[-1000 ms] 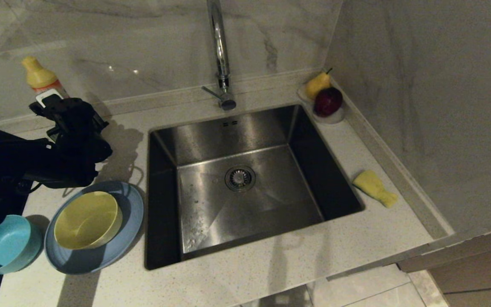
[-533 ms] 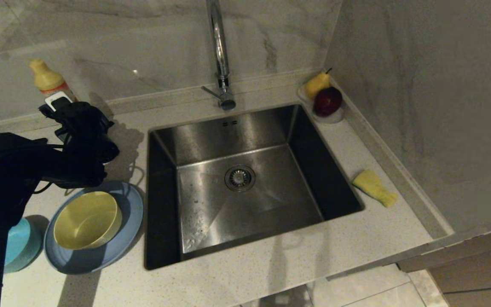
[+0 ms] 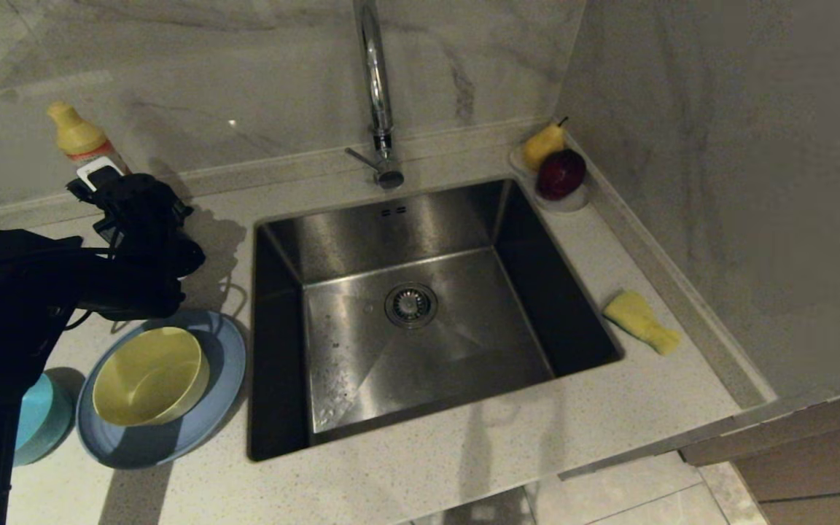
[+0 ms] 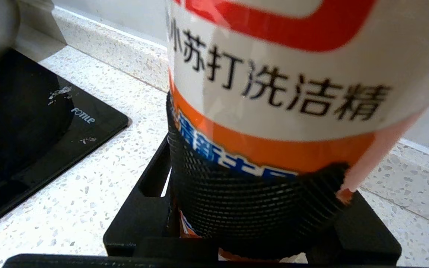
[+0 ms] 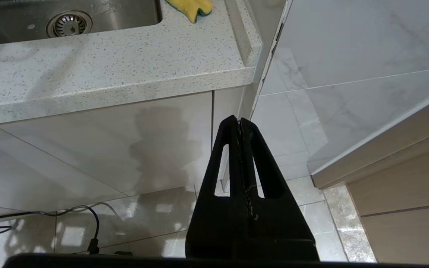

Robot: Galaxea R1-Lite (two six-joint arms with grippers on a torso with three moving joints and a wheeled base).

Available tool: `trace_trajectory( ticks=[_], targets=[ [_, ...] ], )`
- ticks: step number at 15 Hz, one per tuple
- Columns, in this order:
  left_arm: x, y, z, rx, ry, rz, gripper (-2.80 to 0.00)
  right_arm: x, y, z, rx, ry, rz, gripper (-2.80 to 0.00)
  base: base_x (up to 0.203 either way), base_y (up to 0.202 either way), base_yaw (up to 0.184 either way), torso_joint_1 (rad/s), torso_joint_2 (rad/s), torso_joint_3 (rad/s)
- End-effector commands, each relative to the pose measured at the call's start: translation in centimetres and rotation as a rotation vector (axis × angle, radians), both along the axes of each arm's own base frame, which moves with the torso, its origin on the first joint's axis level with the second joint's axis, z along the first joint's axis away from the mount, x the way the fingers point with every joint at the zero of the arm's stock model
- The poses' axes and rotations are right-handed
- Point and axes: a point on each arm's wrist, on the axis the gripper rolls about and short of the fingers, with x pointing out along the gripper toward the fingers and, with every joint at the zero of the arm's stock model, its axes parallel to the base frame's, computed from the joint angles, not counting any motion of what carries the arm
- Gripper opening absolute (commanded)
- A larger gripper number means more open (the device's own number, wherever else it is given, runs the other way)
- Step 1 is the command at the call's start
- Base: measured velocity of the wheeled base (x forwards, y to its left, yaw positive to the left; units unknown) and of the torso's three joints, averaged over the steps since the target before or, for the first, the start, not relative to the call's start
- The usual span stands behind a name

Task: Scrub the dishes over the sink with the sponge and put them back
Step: Place the dish soap on the table

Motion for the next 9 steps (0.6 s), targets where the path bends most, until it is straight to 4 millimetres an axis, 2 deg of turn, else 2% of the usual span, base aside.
trace_trajectory(
  ticks=[1, 3, 4, 6, 9],
  targets=[
    [0.1, 0.0, -0.1, -0.002, -0.004, 0.006, -2.8, 0.0, 0.0, 0.0, 0.0, 0.0, 0.0, -2.8, 0.0, 0.0, 0.0, 0.0, 0.0, 0.0],
    [0.1, 0.1, -0.3, -0.007, 0.001, 0.021, -2.8, 0.0, 0.0, 0.0, -0.001, 0.0, 0.0, -2.8, 0.0, 0.0, 0.0, 0.0, 0.0, 0.0],
    [0.1, 0.1, -0.3, -0.007, 0.001, 0.021, 0.0, 0.0, 0.0, 0.0, -0.001, 0.0, 0.0, -2.8, 0.0, 0.0, 0.0, 0.0, 0.0, 0.0],
    [0.0, 0.1, 0.1, -0.008, -0.009, 0.02, 0.0, 0.0, 0.0, 0.0, -0.001, 0.0, 0.0, -2.8, 0.0, 0.0, 0.0, 0.0, 0.0, 0.0],
    [-0.8, 0.0, 2.2, -0.009, -0.062, 0.016, 0.0, 0.0, 0.0, 0.0, 0.0, 0.0, 0.0, -2.8, 0.0, 0.0, 0.0, 0.0, 0.0, 0.0]
  ],
)
